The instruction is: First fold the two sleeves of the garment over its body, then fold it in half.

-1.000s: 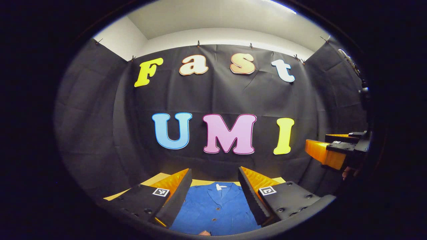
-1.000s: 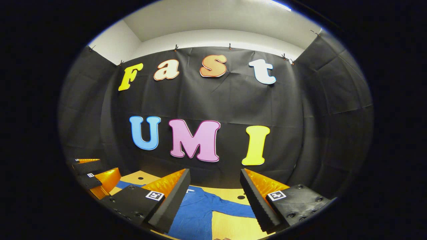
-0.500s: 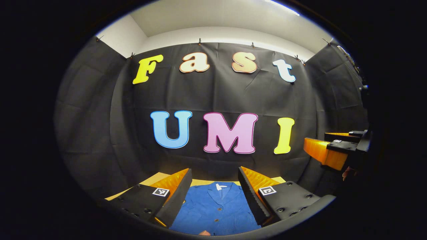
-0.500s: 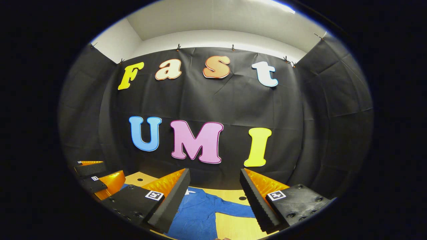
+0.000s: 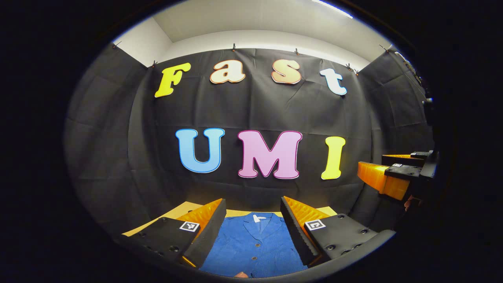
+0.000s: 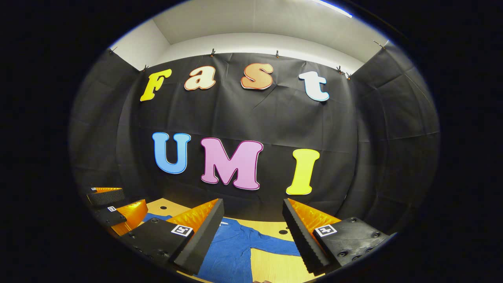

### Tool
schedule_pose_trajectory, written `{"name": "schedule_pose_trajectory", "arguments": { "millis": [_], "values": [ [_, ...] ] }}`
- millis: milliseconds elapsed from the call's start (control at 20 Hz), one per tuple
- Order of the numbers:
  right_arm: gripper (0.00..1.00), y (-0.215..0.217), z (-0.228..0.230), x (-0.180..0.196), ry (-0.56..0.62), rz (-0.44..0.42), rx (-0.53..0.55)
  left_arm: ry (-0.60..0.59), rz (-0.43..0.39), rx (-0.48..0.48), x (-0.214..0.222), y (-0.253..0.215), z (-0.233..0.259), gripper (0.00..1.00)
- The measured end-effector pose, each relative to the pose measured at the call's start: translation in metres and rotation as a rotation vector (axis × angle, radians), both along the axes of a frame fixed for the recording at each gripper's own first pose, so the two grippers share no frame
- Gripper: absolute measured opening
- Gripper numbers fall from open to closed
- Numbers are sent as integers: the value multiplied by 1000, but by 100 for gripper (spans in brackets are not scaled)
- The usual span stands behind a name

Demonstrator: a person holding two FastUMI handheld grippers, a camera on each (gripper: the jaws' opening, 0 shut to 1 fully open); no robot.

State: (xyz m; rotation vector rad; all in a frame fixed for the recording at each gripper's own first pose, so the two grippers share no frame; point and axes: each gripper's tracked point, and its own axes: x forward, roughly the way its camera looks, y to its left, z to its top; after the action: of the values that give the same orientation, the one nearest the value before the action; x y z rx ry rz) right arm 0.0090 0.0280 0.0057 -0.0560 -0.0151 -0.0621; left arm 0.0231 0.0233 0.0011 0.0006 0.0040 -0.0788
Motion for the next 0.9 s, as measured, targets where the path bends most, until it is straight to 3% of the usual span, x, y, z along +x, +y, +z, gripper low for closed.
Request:
{"name": "schedule_pose_trajectory", "arguments": {
  "millis": [200,250,300,450,500,550,650,700,900],
  "values": [
    [96,5,-1,6,13,13,3,7,6,12,0,9,0,80],
    [100,5,0,10,19,19,-6,9,7,12,2,13,-1,80],
    [96,5,1,15,32,25,-8,8,12,11,2,18,-2,80],
    [92,1,24,36,28,33,17,17,26,14,9,36,-6,80],
    [100,-2,28,44,29,29,31,23,28,18,11,42,-8,80],
    [96,-3,33,51,34,26,48,31,29,21,14,47,-9,81],
    [100,-6,39,65,48,18,73,24,24,32,18,58,-5,79],
    [92,-9,41,74,55,15,82,19,19,44,20,63,-3,79],
    [96,-23,36,106,140,-8,116,35,-15,32,32,81,-3,81]
  ]
}}
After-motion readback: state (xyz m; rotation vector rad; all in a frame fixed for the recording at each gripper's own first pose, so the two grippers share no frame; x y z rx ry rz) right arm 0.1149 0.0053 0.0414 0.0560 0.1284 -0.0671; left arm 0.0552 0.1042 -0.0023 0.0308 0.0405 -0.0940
